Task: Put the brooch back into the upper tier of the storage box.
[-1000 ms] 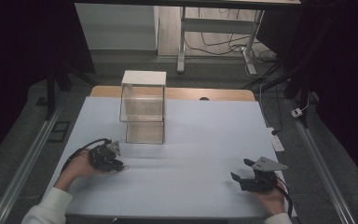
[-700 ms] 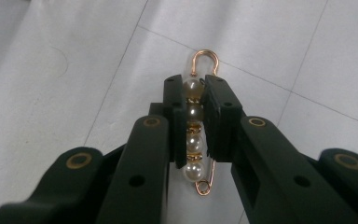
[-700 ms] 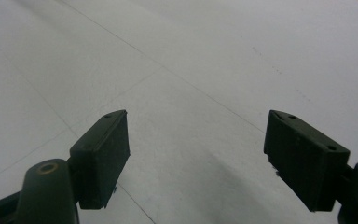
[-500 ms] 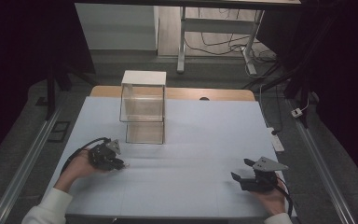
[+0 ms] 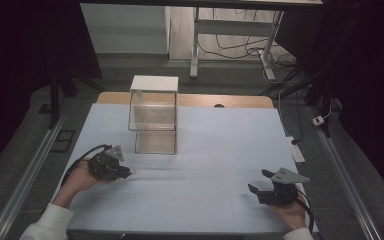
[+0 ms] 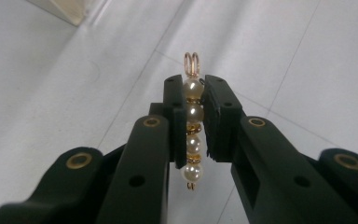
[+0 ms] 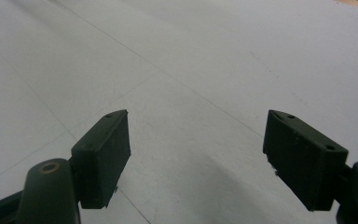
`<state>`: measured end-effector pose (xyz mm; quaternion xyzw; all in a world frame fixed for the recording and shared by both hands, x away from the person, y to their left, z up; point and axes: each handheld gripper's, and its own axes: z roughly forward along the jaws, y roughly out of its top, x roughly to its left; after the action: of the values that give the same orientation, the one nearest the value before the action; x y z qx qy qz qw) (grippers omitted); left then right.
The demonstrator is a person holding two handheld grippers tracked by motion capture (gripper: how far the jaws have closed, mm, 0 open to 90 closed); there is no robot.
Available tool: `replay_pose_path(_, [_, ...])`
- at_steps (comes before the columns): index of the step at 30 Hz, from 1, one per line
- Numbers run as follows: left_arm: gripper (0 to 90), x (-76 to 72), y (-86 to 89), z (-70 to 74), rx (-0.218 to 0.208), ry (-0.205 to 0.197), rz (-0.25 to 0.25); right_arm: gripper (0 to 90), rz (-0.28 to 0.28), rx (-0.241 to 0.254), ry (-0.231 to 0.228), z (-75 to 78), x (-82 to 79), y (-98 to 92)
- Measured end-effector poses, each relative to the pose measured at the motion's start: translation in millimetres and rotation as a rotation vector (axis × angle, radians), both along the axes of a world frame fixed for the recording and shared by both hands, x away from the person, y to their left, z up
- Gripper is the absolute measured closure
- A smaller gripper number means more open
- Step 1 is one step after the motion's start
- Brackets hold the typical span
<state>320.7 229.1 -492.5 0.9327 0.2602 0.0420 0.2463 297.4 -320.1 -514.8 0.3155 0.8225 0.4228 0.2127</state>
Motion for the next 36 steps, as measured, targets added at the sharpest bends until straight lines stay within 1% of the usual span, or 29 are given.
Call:
replay_pose_path(1, [79.1,-1.2,1.3,3.0,-0.011,-0.01,0.005,22.5,0.0,-0.001,0.0,0.0,-0.1,0.0])
replay_pose_path(2, [79.2,-1.2,1.3,3.0,-0.011,-0.01,0.005,22.5,0.0,-0.001,-0.001,0.0,-0.1,0.1])
replay_pose_path(3, [79.2,-2.0,1.9,4.7,-0.02,-0.015,0.013,22.5,0.0,-0.001,-0.001,0.0,-0.1,0.1])
replay_pose_path(5, [79.2,-3.3,3.5,8.4,-0.042,-0.026,0.021,22.6,-0.002,-0.001,-0.003,0.3,-0.5,0.0])
replay_pose_path(6, [79.2,-4.3,6.3,12.3,-0.069,-0.037,0.032,22.5,-0.003,-0.003,-0.003,0.7,-0.7,-0.3])
replay_pose_path(7, [79.2,-4.3,6.3,12.3,-0.069,-0.037,0.032,22.6,-0.003,-0.002,-0.003,0.7,-0.7,-0.3])
replay_pose_path(8, [79.2,-4.5,8.8,15.0,-0.087,-0.046,0.045,22.6,-0.004,-0.003,-0.004,0.7,-0.7,-0.3])
replay_pose_path(9, [79.2,-4.5,8.8,15.0,-0.087,-0.046,0.045,22.6,-0.005,-0.004,-0.004,0.7,-0.6,-0.3])
replay_pose_path(11, [79.2,-5.1,12.5,17.8,-0.113,-0.057,0.066,22.6,-0.006,-0.002,-0.004,0.5,-0.3,-0.5])
replay_pose_path(12, [79.2,-5.1,12.5,17.8,-0.113,-0.057,0.066,22.6,-0.007,-0.002,-0.004,0.4,-0.2,-0.5])
replay_pose_path(15, [79.2,-6.3,15.5,21.5,-0.136,-0.072,0.086,22.6,-0.007,-0.004,-0.005,0.2,-0.3,-0.2])
replay_pose_path(16, [79.2,-6.3,15.5,21.5,-0.136,-0.072,0.086,22.6,-0.006,-0.004,-0.005,0.3,-0.4,-0.1])
replay_pose_path(17, [79.2,-6.8,16.1,22.8,-0.142,-0.077,0.087,22.6,-0.006,-0.006,-0.005,0.5,-0.5,-0.2])
replay_pose_path(18, [79.2,-8.2,17.0,25.9,-0.148,-0.091,0.096,22.6,-0.006,-0.005,-0.005,0.4,-0.5,-0.3])
replay_pose_path(19, [79.2,-8.2,17.0,25.9,-0.148,-0.091,0.096,22.6,-0.006,-0.005,-0.005,0.4,-0.5,-0.3])
replay_pose_path(20, [79.2,-9.6,18.3,30.0,-0.165,-0.106,0.11,22.6,-0.007,-0.004,-0.004,0.3,-0.4,-0.5])
replay_pose_path(21, [79.1,-10.5,19.2,32.0,-0.176,-0.112,0.114,22.6,-0.007,-0.004,-0.004,0.3,-0.4,-0.5])
replay_pose_path(26, [79.2,-14.1,23.5,41.3,-0.219,-0.145,0.143,22.6,-0.006,-0.004,-0.005,0.4,-0.4,-0.5])
replay_pose_path(31, [79.2,-17.4,26.8,48.7,-0.255,-0.167,0.158,22.6,-0.008,-0.007,-0.005,0.3,-0.4,-0.8])
replay_pose_path(32, [79.1,-17.4,26.8,48.7,-0.255,-0.167,0.158,22.6,-0.008,-0.005,-0.005,0.3,-0.4,-0.8])
replay_pose_path(34, [79.1,-18.9,27.6,51.6,-0.271,-0.178,0.167,22.6,-0.009,-0.005,-0.006,0.3,-0.5,-0.8])
replay_pose_path(36, [79.1,-19.8,28.2,54.7,-0.277,-0.193,0.174,22.6,-0.011,-0.005,-0.009,0.4,-0.5,-0.9])
